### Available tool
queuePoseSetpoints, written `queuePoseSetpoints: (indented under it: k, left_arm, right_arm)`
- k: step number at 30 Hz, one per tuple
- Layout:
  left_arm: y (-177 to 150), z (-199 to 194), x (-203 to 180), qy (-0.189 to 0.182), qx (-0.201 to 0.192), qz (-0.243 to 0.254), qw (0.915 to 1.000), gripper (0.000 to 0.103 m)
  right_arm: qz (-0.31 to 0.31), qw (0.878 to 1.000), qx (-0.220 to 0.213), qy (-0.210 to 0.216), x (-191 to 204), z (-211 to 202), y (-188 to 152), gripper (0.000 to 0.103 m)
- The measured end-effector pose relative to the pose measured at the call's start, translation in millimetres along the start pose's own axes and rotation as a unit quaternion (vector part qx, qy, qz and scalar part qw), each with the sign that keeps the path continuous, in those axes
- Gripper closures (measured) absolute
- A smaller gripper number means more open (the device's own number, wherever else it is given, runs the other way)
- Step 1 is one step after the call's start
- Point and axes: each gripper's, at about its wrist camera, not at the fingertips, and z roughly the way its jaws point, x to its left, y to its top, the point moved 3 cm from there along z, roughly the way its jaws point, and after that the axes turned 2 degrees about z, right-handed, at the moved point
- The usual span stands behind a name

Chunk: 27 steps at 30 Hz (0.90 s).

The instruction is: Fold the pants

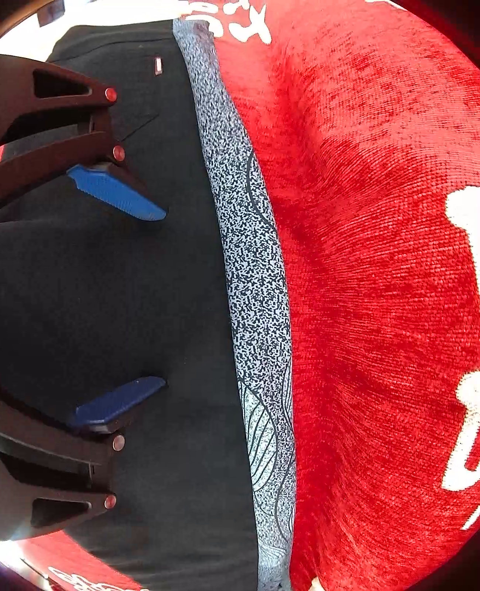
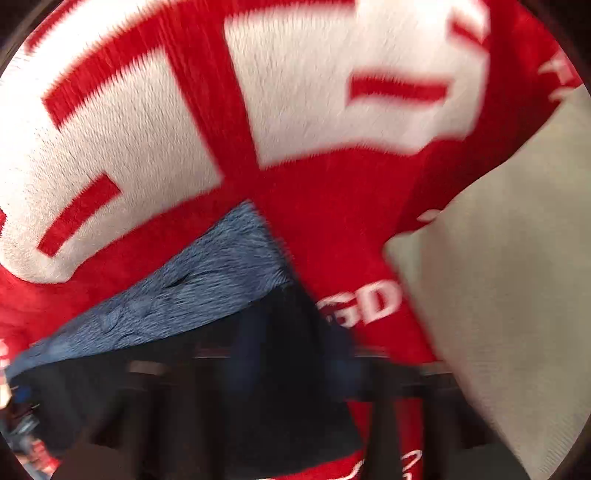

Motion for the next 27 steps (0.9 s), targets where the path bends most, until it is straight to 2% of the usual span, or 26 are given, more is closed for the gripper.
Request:
queuePoseSetpoints:
  k: [2,6,9,11,12,14,17,18,20,23,27]
  left_arm:
    - [4.9,-3.6,-0.5,0.007,0.003,0.004,1.0000,0.015]
    - [15.0,-17.2,-11.9,-0.010,-0.011,-0.005,0.9999,0.015]
    - [22.6,-9.1,-18.2,-0.006,-0.002,-0.018,0.9998,0.015]
    - [28.7,0.5,-23.5,-0.005,0.002,-0.032,0.9995,0.015]
    - [30.8,-0.7,-24.4,-0.004,0.001,-0.036,0.9993,0.015]
    - [30.5,-7.6,-23.6,-0.008,0.001,-0.036,0.9993,0.015]
    - [29.2,-32.0,-3.4,0.000,-0.018,-0.030,0.9994,0.015]
    - [30.8,-38.6,7.0,0.007,-0.026,-0.032,0.9991,0.015]
    - [33.8,-48.0,32.2,0.026,-0.036,-0.049,0.9978,0.015]
    - [34.3,-51.3,84.4,0.073,-0.038,-0.094,0.9922,0.015]
    - [24.9,-30.9,136.0,0.121,-0.022,-0.134,0.9833,0.015]
  right_arm:
    - [-0.026,1.000,-0.014,0.008,8.7,-11.5,1.7,0.094]
    - [-0.040,0.997,-0.061,0.025,16.0,-40.3,13.3,0.094]
    - [-0.035,0.997,-0.060,0.020,11.1,-30.5,21.8,0.092]
    - [-0.034,0.999,-0.035,0.007,6.5,-9.1,21.4,0.085]
    - [-0.031,0.999,-0.028,-0.005,2.6,-3.6,20.1,0.070]
    - [-0.018,0.999,-0.034,-0.031,-2.3,-9.9,15.1,0.053]
    - [-0.019,0.996,-0.068,-0.057,8.4,-44.4,1.7,0.052]
    - [-0.024,0.995,-0.082,-0.053,14.9,-57.1,-4.4,0.052]
    - [-0.037,0.995,-0.088,-0.006,37.0,-77.8,-21.8,0.052]
    - [-0.072,0.994,-0.050,0.058,78.5,-81.6,-61.2,0.052]
    - [-0.136,0.986,-0.033,0.088,136.8,-65.3,-90.5,0.052]
